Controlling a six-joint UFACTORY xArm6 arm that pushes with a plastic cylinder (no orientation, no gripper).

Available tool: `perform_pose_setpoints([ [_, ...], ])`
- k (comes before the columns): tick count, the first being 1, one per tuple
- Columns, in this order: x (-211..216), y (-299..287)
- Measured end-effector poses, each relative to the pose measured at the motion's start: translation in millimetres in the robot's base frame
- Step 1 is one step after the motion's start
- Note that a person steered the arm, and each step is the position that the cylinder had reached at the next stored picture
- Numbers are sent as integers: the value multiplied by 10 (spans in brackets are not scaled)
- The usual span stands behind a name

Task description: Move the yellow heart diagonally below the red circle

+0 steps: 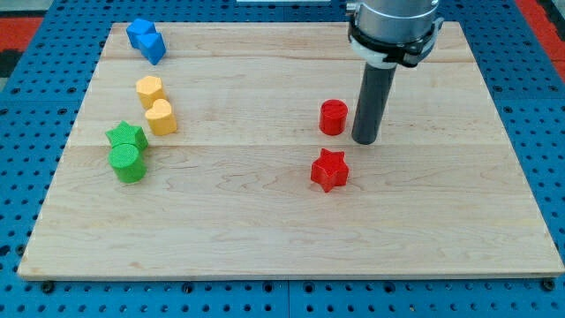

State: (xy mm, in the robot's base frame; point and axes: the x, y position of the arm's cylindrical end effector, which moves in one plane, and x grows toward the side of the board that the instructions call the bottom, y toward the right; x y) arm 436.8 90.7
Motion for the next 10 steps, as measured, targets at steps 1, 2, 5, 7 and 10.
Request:
perform_pose_setpoints([
  [1, -229, -232],
  [2, -424, -36],
  [5, 1211, 985],
  [7, 1597, -15],
  [10, 741, -626],
])
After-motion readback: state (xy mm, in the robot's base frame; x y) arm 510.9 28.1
